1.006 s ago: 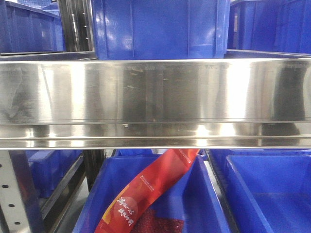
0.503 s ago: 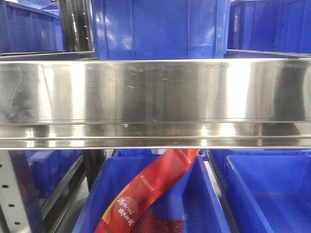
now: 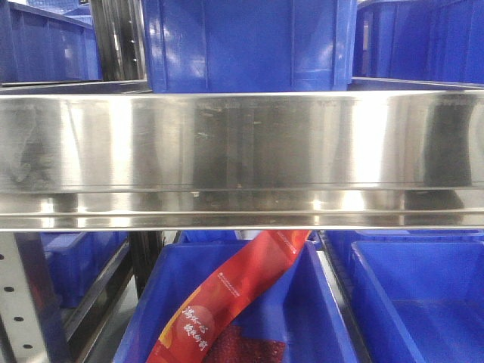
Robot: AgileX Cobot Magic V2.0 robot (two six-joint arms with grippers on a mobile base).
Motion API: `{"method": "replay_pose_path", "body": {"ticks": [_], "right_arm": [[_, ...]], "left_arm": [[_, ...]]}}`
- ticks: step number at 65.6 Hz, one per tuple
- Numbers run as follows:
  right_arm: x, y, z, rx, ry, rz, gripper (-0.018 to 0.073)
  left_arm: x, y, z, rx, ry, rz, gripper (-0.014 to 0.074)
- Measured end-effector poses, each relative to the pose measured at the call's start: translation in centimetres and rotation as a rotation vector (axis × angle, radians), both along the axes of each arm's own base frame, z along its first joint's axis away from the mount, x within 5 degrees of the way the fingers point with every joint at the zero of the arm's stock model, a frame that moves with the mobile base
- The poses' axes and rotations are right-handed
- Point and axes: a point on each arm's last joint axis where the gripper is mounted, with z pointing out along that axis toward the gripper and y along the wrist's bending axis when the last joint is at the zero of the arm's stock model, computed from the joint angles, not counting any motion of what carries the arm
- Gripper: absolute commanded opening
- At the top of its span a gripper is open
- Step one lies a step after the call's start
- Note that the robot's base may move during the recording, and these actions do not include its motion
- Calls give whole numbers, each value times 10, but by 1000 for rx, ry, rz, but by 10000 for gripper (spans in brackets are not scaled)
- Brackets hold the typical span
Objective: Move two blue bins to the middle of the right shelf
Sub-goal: 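Raise the teal bin above the upper shelf rail with both grippers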
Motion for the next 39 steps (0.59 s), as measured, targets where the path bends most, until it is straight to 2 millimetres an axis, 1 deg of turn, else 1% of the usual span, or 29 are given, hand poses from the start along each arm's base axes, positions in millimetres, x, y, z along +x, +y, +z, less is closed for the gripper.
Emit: {"method": "replay_pose_path", "body": {"ticks": [8, 13, 18, 30, 39], "right_arm": [[-3, 2, -2, -18, 1, 4, -153], [-3, 3, -9, -31, 26, 7, -153], [-1, 4, -20, -45, 60, 8, -153], [4, 7, -50, -85, 163, 15, -153], [6, 8, -71, -111, 229, 19, -153]], "left_arm": [[-2, -1, 0, -4, 5, -9, -111], [-2, -3, -3, 7, 14, -11, -111], [0, -4, -11, 20, 41, -11, -111], [7, -8, -51, 88, 173, -16, -111], [8, -12, -79, 119, 269, -29, -111]]}}
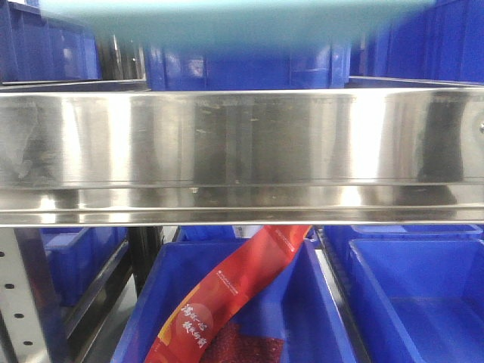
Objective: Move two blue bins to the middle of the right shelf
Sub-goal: 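Raise the teal bin above the upper shelf rail with both grippers, then push the teal bin forward onto the upper shelf with both grippers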
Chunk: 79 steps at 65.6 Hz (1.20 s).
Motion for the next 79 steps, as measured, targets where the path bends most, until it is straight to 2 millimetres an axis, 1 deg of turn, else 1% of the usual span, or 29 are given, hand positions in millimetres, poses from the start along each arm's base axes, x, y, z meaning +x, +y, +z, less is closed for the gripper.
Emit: {"method": "replay_pose_path", "body": {"ticks": [8, 11, 17, 21, 26, 28, 29, 31, 32, 35, 41, 43, 46, 55, 62, 65, 71, 76, 79], "right_arm": [[0, 2, -21, -17, 66, 8, -153], [2, 3, -25, -20, 58, 12, -153], [6, 5, -31, -18, 51, 13, -153], [9, 6, -35, -23, 55, 18, -134], [11, 8, -38, -21, 58, 22, -46], [12, 8, -39, -21, 60, 24, 22], [12, 8, -39, -21, 61, 24, 55], [12, 8, -39, -21, 60, 26, 127], [12, 8, -39, -19, 61, 26, 165], [11, 10, -40, -12, 65, 30, 287], [11, 12, -41, 1, 75, 36, 529], [10, 14, -41, 5, 77, 40, 570], [10, 14, -41, 9, 78, 40, 570], [10, 14, -41, 11, 80, 39, 558], [6, 13, -35, 20, 62, 40, 558], [3, 12, -30, 25, 49, 40, 558], [-5, 7, -15, 37, -13, 36, 558], [-13, 2, -2, 41, -73, 24, 558], [-18, -3, 7, 38, -120, 12, 545]], "left_arm": [[-1, -2, -22, 29, 71, -7, -111], [0, -2, -28, 37, 74, -8, -111], [2, -2, -35, 52, 64, -4, -104], [3, -1, -38, 59, 64, -3, -64], [3, -1, -39, 67, 63, -1, 34], [3, -1, -39, 68, 60, -1, 87], [3, -1, -39, 68, 60, -1, 132], [3, -1, -40, 70, 61, -3, 196], [3, -1, -40, 69, 61, -6, 213], [2, -2, -39, 58, 65, -14, 331], [-1, -6, -38, 37, 72, -26, 514], [-1, -7, -38, 28, 69, -28, 564], [0, -8, -38, 20, 64, -30, 622], [-1, -8, -37, 19, 62, -31, 601], [-4, -7, -32, 11, 49, -31, 601], [-7, -5, -28, 5, 36, -32, 601], [-16, 0, -14, -14, -1, -32, 601], [-27, 5, 2, -37, -45, -32, 597], [-35, 9, 14, -56, -83, -32, 580]]}}
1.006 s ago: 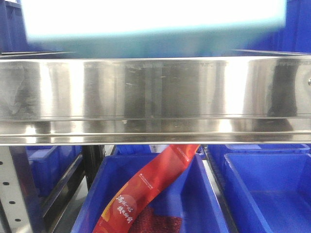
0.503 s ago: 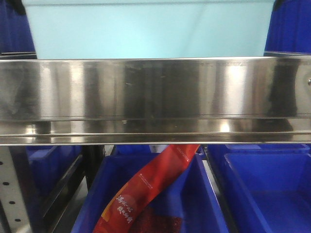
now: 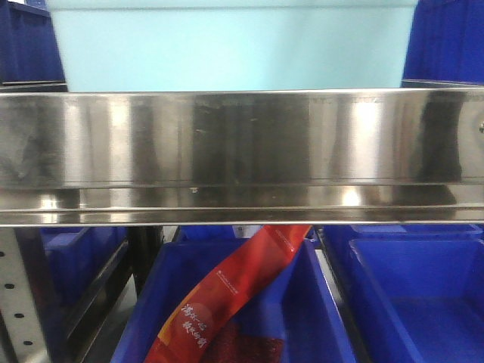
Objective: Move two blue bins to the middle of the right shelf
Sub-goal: 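Push the teal bin forward onto the upper shelf with both grippers, then open both grippers and release the teal bin's side walls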
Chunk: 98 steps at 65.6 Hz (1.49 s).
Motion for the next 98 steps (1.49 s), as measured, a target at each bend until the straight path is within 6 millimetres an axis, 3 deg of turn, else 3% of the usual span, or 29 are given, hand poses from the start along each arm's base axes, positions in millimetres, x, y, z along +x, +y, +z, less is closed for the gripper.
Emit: {"method": "replay_pose_path", "body": {"ticks": [8, 23, 24, 31, 41, 53, 58, 77, 88, 98], "right_arm": [[-14, -13, 22, -23, -114, -32, 423], [-40, -33, 50, -70, -248, -78, -132], [-42, -34, 51, -69, -254, -79, -169], [-47, -38, 54, -63, -273, -94, -160], [-51, -54, 44, -72, -276, -149, -160], [-64, -69, 18, -87, -268, -185, -160], [-74, -73, 2, -87, -271, -181, -160], [-141, -90, -51, -24, -439, -160, -160], [-183, -101, -82, 26, -567, -154, -160], [-222, -112, -96, 89, -764, -154, -160]], "left_arm": [[-19, 12, 31, -51, -148, 10, 449], [-53, 42, 73, -42, -396, 56, -111], [-55, 44, 74, -36, -408, 60, -109], [-65, 54, 78, -2, -462, 80, -111], [-77, 73, 68, 21, -508, 130, -111], [-95, 94, 34, -12, -532, 200, -111], [-104, 98, 10, -48, -534, 205, -111], [-164, 114, -76, -144, -612, 191, -111], [-199, 125, -98, -190, -712, 192, -111], [-224, 133, -103, -233, -809, 195, -111]]}}
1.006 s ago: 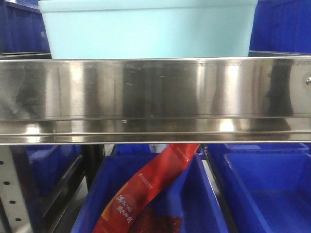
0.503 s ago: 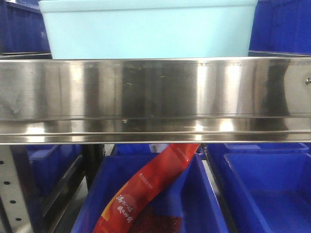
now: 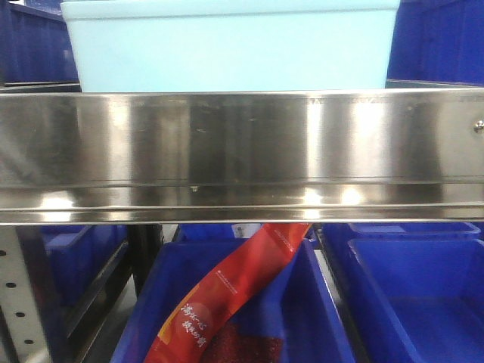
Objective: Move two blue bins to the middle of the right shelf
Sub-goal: 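Open both grippers and release the teal bin's side walls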
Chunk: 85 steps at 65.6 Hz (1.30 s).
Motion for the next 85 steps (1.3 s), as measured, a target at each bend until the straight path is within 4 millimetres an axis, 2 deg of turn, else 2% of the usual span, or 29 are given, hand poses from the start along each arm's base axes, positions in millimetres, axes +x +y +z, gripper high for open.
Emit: {"method": "replay_pose_path", "body": {"ticks": [6, 15, 70, 77, 85], "right_arm": [[-23, -7, -7, 28, -114, 2, -162], [-32, -9, -6, 41, -166, 3, -162], [-33, -9, -6, 44, -176, 4, -162], [-33, -9, -6, 44, -176, 4, -162], [-33, -9, -6, 44, -176, 4, -162]], "left_arm": [[-16, 5, 2, -26, -78, 0, -111], [-23, 7, 3, -36, -110, 0, -111], [-23, 8, 3, -7, -122, 27, -111], [-20, 6, -3, 50, -121, 77, -111], [-11, 5, -23, 66, -119, 137, -111]]}}
